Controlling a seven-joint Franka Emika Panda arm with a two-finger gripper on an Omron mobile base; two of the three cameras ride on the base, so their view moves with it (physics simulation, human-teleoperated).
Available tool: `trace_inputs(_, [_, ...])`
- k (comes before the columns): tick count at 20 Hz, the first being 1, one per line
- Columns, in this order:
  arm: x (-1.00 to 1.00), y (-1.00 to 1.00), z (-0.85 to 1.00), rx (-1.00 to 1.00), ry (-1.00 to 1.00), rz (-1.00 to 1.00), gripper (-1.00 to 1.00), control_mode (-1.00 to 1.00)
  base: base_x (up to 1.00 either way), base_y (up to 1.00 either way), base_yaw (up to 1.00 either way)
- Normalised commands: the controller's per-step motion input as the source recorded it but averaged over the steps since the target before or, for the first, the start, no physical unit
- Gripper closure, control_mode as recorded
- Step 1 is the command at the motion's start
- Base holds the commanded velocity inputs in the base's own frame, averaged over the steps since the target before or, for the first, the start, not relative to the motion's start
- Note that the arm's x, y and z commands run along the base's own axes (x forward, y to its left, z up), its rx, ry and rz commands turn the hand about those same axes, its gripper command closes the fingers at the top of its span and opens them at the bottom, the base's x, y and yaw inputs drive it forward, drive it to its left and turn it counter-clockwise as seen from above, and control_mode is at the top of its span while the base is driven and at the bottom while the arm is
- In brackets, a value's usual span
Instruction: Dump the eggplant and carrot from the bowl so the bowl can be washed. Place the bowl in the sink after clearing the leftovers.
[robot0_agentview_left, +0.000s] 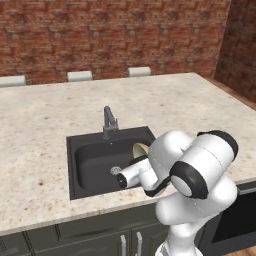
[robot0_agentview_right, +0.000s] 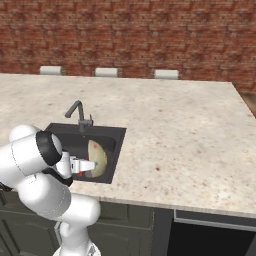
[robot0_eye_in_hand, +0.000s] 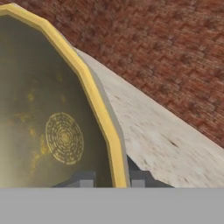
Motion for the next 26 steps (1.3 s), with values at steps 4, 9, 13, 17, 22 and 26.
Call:
trace_inputs(4, [0.01, -0.21, 0.08, 0.00, 0.00, 0.01, 1.00, -1.00, 0.00, 0.00, 0.00])
trace_inputs(9, [-0.02, -0.02, 0.17, 0.07, -0.06, 0.00, 1.00, -1.00, 0.00, 0.00, 0.00])
trace_inputs(13, [-0.21, -0.03, 0.43, 0.33, -0.01, 0.00, 1.00, -1.00, 0.00, 0.00, 0.00])
trace_inputs(17, [-0.03, 0.00, 0.58, 0.38, 0.00, 0.00, 1.00, -1.00, 0.00, 0.00, 0.00])
trace_inputs(22, [-0.01, 0.00, 0.66, 0.39, 0.07, 0.00, 1.00, -1.00, 0.00, 0.00, 0.00])
trace_inputs(26, [0.00, 0.00, 0.20, 0.36, 0.35, 0.01, 1.00, -1.00, 0.00, 0.00, 0.00])
